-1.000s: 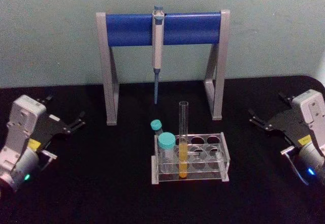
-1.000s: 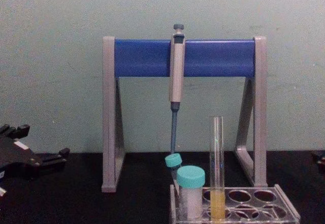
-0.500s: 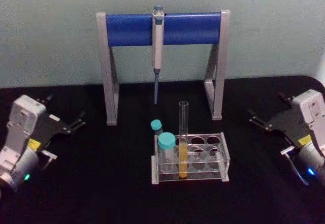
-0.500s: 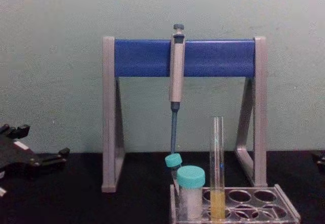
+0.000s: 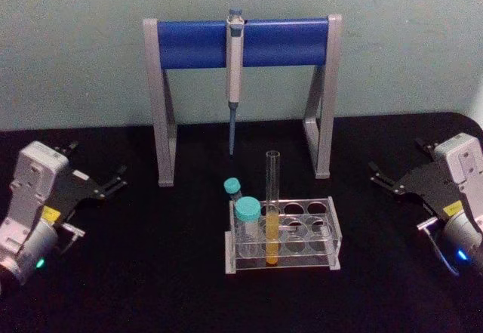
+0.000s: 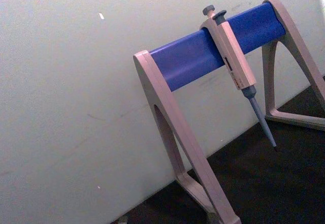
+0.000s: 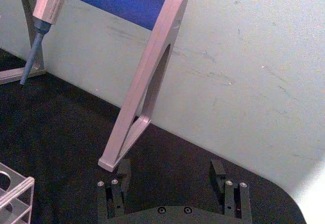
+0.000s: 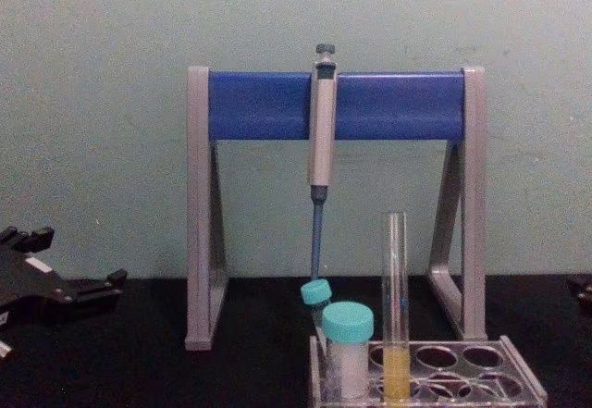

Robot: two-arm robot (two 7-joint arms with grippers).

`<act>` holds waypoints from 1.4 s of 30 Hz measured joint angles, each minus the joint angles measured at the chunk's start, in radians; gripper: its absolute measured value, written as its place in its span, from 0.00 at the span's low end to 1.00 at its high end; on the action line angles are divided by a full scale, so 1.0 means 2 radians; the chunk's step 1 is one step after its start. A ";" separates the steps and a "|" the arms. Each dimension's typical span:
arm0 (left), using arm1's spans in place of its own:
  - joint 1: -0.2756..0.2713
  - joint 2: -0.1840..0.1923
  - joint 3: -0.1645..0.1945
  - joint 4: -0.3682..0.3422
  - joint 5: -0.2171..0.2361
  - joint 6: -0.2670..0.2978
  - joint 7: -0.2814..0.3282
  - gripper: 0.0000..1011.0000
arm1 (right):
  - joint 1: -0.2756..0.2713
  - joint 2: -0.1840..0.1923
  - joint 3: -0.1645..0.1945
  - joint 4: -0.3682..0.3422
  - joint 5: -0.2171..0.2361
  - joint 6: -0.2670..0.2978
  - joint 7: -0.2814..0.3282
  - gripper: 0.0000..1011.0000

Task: Pick up the test tube from the test tube rack, shake it, then place it back into the test tube rack.

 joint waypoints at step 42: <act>0.000 0.000 0.000 0.000 0.000 0.000 0.000 0.99 | -0.024 0.001 0.014 -0.029 0.005 -0.001 0.014 0.99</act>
